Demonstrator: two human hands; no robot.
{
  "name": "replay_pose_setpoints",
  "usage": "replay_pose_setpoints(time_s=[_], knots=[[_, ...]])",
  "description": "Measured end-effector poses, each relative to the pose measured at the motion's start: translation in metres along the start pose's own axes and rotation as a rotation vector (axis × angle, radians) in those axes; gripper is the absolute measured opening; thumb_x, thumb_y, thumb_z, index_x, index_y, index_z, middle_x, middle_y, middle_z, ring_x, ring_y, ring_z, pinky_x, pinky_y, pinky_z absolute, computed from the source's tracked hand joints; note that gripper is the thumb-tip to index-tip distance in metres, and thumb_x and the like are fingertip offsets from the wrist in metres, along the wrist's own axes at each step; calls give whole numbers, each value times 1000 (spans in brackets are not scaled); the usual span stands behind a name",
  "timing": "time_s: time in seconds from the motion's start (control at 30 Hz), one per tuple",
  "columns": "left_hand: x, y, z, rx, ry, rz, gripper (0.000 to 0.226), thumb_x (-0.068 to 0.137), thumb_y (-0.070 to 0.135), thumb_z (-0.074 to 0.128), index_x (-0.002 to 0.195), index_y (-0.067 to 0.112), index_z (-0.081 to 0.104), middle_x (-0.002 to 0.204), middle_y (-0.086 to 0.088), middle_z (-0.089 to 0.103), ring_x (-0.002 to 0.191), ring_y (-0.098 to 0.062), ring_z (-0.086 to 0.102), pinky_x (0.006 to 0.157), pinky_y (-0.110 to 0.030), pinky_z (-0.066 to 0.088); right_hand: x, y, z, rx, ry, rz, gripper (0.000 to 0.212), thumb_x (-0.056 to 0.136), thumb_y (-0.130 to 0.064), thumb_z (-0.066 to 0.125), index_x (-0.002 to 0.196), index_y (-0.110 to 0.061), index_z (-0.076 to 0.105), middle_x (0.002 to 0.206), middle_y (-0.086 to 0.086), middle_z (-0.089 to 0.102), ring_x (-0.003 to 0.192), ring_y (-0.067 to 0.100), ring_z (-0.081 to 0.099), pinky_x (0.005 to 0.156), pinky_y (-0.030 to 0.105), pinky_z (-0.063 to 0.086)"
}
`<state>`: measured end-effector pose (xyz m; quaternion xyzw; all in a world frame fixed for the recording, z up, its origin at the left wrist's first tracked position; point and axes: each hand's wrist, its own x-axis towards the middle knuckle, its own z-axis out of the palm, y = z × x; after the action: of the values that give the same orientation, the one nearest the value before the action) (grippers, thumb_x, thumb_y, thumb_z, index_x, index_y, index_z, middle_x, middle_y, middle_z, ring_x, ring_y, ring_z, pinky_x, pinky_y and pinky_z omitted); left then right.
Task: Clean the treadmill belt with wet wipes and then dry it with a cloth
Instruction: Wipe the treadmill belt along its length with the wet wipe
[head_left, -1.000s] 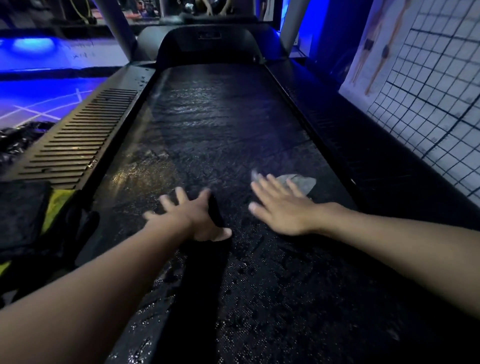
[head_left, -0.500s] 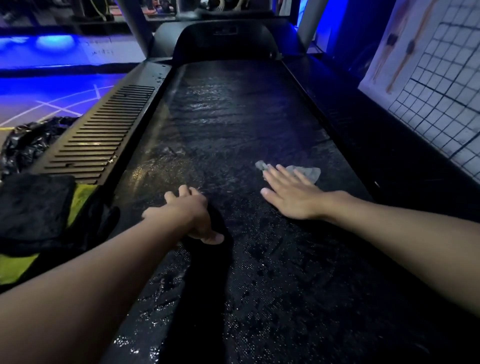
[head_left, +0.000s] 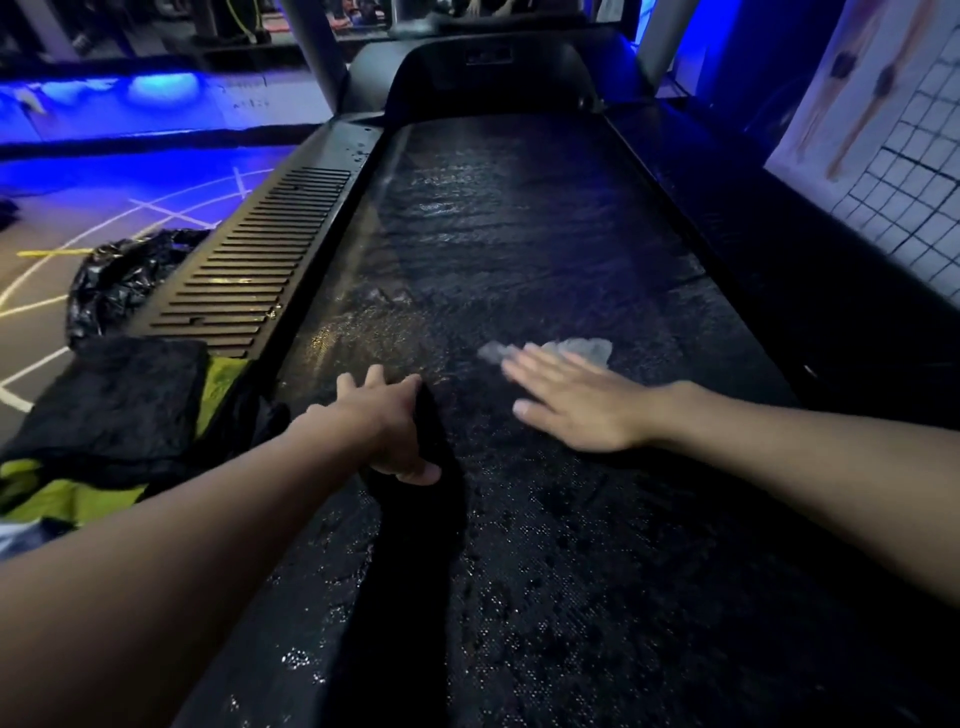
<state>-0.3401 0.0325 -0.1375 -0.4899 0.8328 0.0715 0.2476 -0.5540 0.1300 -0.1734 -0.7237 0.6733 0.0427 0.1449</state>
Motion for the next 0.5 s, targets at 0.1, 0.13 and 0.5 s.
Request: replay_pose_setpoints(time_s=[0.1, 0.13, 0.5], knots=[[-2, -1, 1, -26, -35, -123, 136, 60, 70, 77, 154, 13, -4, 158, -22, 0, 143, -50, 7, 113, -59, 25, 8, -12, -3, -34, 0, 49, 74, 100, -61, 10, 158, -18, -10, 163, 1, -22, 148, 15, -23, 121, 41, -14], [-3, 0, 0, -33, -51, -141, 136, 63, 71, 74, 153, 9, -6, 158, -27, -1, 143, -53, 8, 114, -59, 24, 5, -23, 4, -67, -11, -38, 75, 100, -62, 12, 158, -18, -9, 162, -2, -23, 148, 14, -24, 121, 40, -14], [-6, 5, -2, -60, -69, -138, 134, 68, 67, 72, 153, 4, -10, 156, -34, -5, 141, -58, 8, 116, -56, 19, 23, -45, 6, -48, 6, -199, 69, 102, -57, 14, 158, -22, -6, 163, -6, -17, 149, 9, -19, 121, 34, -14]])
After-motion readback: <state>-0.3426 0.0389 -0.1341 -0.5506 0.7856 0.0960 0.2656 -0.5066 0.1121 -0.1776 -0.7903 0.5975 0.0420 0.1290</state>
